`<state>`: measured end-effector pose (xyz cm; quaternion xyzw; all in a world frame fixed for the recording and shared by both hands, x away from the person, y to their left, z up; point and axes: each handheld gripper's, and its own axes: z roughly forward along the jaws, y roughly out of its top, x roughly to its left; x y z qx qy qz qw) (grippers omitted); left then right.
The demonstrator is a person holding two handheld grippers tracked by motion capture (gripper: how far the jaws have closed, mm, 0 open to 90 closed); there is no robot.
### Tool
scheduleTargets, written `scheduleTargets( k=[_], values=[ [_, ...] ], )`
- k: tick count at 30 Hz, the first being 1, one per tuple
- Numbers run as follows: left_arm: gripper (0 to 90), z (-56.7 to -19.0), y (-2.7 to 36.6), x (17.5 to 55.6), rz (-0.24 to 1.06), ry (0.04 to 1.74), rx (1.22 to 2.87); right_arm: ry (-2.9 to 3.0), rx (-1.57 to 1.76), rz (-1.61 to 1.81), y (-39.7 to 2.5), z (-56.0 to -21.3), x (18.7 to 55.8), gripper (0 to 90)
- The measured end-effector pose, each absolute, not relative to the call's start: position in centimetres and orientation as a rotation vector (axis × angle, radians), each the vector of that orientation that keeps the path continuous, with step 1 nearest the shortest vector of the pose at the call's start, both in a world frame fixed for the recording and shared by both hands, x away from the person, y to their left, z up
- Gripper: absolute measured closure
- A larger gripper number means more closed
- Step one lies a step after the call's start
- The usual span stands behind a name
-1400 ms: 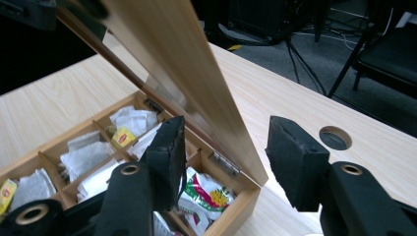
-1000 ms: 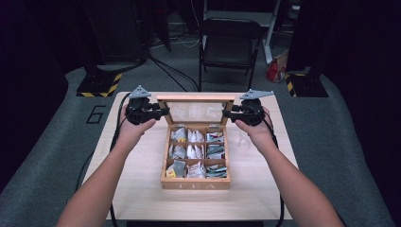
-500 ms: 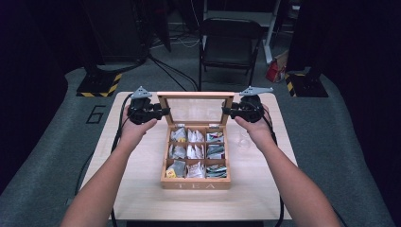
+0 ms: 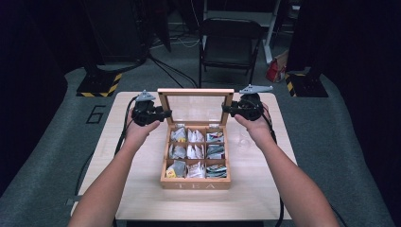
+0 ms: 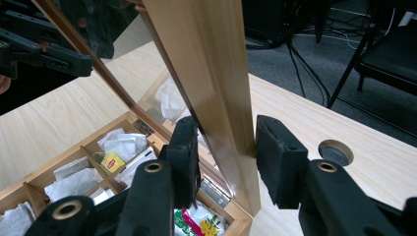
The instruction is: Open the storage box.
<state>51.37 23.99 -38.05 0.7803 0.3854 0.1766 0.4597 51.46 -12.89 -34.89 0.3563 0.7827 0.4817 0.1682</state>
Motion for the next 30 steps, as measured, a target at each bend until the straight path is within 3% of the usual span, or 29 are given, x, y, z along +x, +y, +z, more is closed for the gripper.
scheduleTargets(
  k=[8,14,30],
  values=[
    [59.3,-38.4,24.0,51.8,0.436,0.936,1.926,2.211,1.031,1.38,-12.9,-35.0,51.7,61.2],
    [59.8,-38.4,24.0,51.9,0.44,0.94,1.925,2.213,1.041,1.361,-12.7,-35.3,51.9,56.5],
    [63.5,-38.7,24.0,52.6,0.442,0.976,1.9,2.2,1.108,1.341,-12.0,-37.0,53.3,58.2]
  ],
)
